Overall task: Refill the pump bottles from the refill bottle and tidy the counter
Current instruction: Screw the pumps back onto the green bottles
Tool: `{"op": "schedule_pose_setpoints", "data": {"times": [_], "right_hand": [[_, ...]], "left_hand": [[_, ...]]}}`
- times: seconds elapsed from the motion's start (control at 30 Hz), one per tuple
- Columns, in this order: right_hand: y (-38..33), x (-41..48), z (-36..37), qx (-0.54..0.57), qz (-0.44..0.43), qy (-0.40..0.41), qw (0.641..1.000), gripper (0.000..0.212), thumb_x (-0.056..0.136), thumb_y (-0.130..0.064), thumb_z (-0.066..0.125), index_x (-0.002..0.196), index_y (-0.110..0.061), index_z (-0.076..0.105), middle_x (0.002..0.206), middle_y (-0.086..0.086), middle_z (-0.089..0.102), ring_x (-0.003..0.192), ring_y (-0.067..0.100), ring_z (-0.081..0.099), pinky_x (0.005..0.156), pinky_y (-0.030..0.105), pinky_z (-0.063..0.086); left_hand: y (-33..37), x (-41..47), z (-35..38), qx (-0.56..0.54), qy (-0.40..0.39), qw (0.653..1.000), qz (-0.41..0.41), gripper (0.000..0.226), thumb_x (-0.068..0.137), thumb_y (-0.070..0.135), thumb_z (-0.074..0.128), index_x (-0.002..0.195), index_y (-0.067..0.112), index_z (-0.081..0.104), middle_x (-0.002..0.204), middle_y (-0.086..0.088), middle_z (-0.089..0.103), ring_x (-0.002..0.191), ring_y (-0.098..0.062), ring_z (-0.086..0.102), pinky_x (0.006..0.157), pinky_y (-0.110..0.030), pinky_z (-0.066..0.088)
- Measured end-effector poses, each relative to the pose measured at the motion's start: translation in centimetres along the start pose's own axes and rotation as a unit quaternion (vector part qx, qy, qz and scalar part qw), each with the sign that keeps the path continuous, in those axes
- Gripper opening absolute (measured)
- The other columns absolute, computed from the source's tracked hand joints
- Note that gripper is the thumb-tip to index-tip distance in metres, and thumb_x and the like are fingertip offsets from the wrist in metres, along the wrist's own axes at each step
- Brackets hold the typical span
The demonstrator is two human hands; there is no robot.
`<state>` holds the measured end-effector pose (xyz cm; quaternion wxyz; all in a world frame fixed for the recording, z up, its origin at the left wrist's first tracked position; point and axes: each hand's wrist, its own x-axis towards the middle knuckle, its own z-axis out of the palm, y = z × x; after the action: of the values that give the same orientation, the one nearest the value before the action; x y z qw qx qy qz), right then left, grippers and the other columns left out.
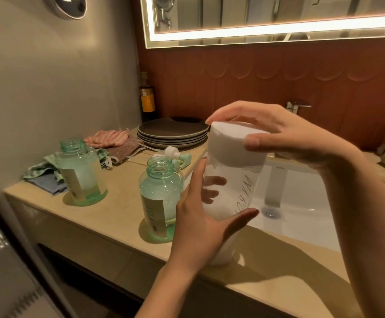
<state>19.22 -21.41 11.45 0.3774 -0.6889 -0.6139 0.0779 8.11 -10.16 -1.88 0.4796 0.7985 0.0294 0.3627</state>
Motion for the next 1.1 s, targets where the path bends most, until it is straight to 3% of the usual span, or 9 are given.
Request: {"op": "schedule_pose_setpoints", "data": {"times": [0.17,0.3,0.4,0.5,0.63,0.77,0.97,1.03,1.1], "right_hand": [[-0.2,0.3,0.5,-0.013,-0.022,0.035,0.999,0.049,0.065,-0.052,0.064,0.110,-0.034,0.059,0.104,-0.023,0.060,0.104,0.004,0.057,0.077,0.014,0.048],[-0.3,0.6,1.1,-0.032,-0.029,0.076,0.996,0.047,0.062,-0.057,0.064,0.102,-0.032,0.061,0.098,-0.019,0.060,0.096,0.006,0.058,0.073,0.017,0.049],[-0.3,0.7,1.3,-0.054,-0.020,0.092,0.994,0.045,0.061,-0.062,0.063,0.099,-0.037,0.059,0.095,-0.017,0.060,0.094,0.007,0.059,0.072,0.021,0.052],[-0.2,0.6,1.7,-0.050,-0.004,0.106,0.993,0.046,0.059,-0.066,0.061,0.098,-0.041,0.058,0.092,-0.021,0.060,0.091,0.002,0.059,0.068,0.016,0.050],[0.4,0.0,3.2,0.004,0.010,0.175,0.985,0.053,0.060,-0.066,0.058,0.107,-0.040,0.057,0.096,-0.024,0.058,0.094,-0.003,0.056,0.066,0.012,0.049],[0.7,-1.2,4.1,0.041,0.026,0.234,0.971,0.075,0.060,-0.066,0.054,0.130,-0.044,0.037,0.107,-0.021,0.051,0.092,-0.006,0.055,0.065,0.009,0.048],[1.8,-3.6,5.4,0.094,0.071,0.113,0.987,0.116,0.055,-0.048,0.079,0.138,-0.055,-0.002,0.131,-0.014,0.040,0.099,0.004,0.062,0.078,0.023,0.055],[2.0,-4.3,6.0,0.058,0.103,0.084,0.989,0.118,0.051,-0.054,0.076,0.141,-0.049,-0.001,0.130,-0.014,0.042,0.101,0.000,0.061,0.077,0.020,0.055],[2.4,-4.6,6.4,0.058,0.124,0.088,0.987,0.109,0.052,-0.052,0.078,0.138,-0.042,0.014,0.125,-0.011,0.049,0.100,0.002,0.062,0.077,0.023,0.056]], "left_hand": [[0.1,-0.3,0.2,0.019,0.008,1.000,0.007,0.101,0.058,0.064,0.075,0.141,0.041,0.022,0.111,0.025,0.055,0.098,0.002,0.053,0.082,-0.023,0.049],[0.3,-0.6,0.5,0.012,0.032,0.999,-0.003,0.100,0.058,0.062,0.072,0.142,0.044,0.020,0.113,0.021,0.054,0.099,0.004,0.050,0.078,-0.007,0.043],[0.4,-0.8,0.7,0.011,0.038,0.999,-0.009,0.100,0.059,0.061,0.072,0.142,0.045,0.018,0.113,0.019,0.053,0.099,0.005,0.048,0.079,-0.004,0.040],[0.5,-0.6,0.4,0.011,0.024,1.000,-0.016,0.098,0.059,0.063,0.069,0.138,0.052,0.013,0.114,0.020,0.052,0.100,0.007,0.047,0.077,-0.003,0.040],[0.9,0.0,0.0,0.027,-0.002,0.999,-0.030,0.092,0.058,0.066,0.066,0.125,0.065,0.003,0.116,0.019,0.048,0.100,0.007,0.047,0.075,-0.006,0.043],[1.3,0.2,0.1,0.043,-0.014,0.999,-0.016,0.096,0.059,0.064,0.066,0.132,0.055,0.005,0.122,0.015,0.037,0.103,0.004,0.048,0.075,-0.003,0.042],[1.7,-0.4,0.0,0.048,-0.015,0.999,-0.014,0.099,0.063,0.057,0.069,0.139,0.043,0.007,0.128,0.019,0.029,0.100,0.010,0.043,0.076,-0.005,0.038],[1.7,-0.5,0.0,0.058,-0.013,0.998,-0.015,0.100,0.067,0.043,0.076,0.141,0.041,0.009,0.130,0.013,0.034,0.100,0.008,0.044,0.077,-0.007,0.040],[1.6,-0.5,0.1,0.059,-0.007,0.998,-0.020,0.103,0.067,0.033,0.080,0.143,0.038,0.011,0.130,0.008,0.040,0.104,0.004,0.046,0.084,-0.015,0.046]]}}
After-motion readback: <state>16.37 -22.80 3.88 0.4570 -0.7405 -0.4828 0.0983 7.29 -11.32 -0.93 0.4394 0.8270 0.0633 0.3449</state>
